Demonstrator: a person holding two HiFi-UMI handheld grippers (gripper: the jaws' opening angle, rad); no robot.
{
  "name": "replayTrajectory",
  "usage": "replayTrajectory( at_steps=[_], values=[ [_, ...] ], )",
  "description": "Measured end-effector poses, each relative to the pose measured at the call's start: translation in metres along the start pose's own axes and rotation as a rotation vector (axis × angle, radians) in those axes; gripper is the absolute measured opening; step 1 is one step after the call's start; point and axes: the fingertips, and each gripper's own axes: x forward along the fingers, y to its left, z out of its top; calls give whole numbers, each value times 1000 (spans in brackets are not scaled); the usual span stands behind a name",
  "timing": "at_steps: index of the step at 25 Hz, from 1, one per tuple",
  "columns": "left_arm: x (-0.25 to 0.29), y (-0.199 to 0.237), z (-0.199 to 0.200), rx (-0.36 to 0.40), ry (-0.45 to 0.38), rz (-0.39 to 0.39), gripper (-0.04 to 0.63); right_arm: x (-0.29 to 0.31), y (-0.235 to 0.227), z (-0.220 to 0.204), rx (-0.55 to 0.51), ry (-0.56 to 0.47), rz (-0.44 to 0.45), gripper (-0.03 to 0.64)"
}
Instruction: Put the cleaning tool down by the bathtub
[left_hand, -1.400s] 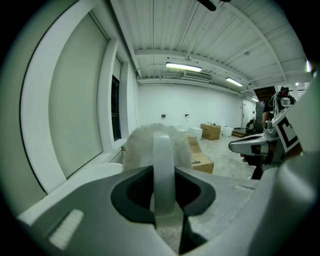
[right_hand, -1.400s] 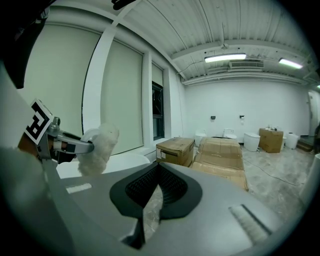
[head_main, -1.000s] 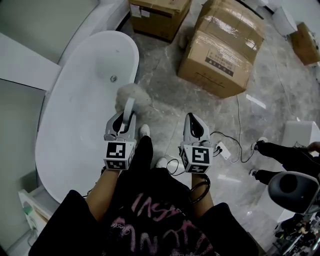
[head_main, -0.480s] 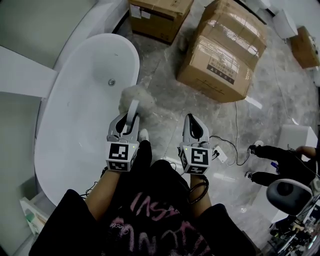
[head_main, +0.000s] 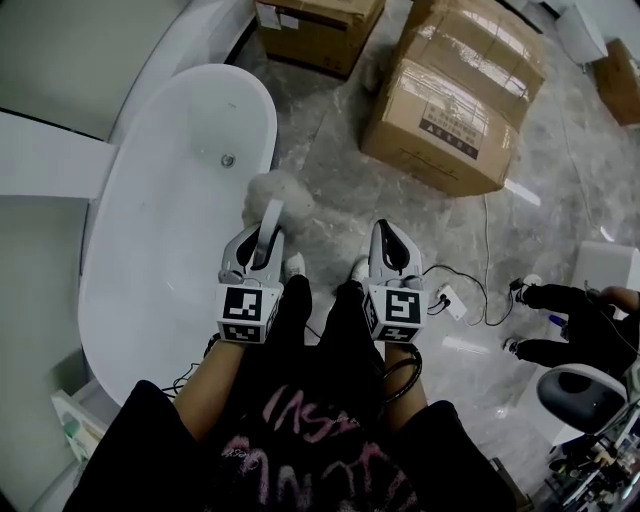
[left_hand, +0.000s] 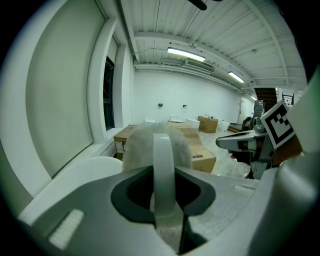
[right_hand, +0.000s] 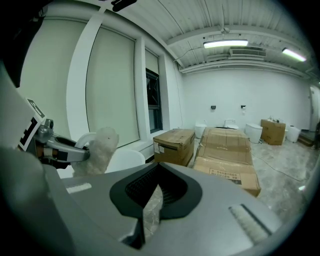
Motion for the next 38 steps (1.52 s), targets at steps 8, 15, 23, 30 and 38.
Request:
replayTrajectory(
  at_steps=[8, 15, 23, 30, 38],
  values=[
    [14, -31, -11, -8, 42, 58, 75, 3, -29, -11, 18, 22, 69, 11],
    [37, -43, -18, -37, 71, 72, 75, 10, -49, -26, 17, 52, 99, 12],
    [66, -36, -33, -42, 100, 77, 75, 34, -57, -40, 31, 85, 103, 14],
    [92, -26, -63, -65, 136, 72, 75, 57, -56, -61, 53, 101, 110, 15],
    [130, -26, -113, -90, 208, 70, 75, 88, -69, -105, 66, 147, 116, 21]
  ],
)
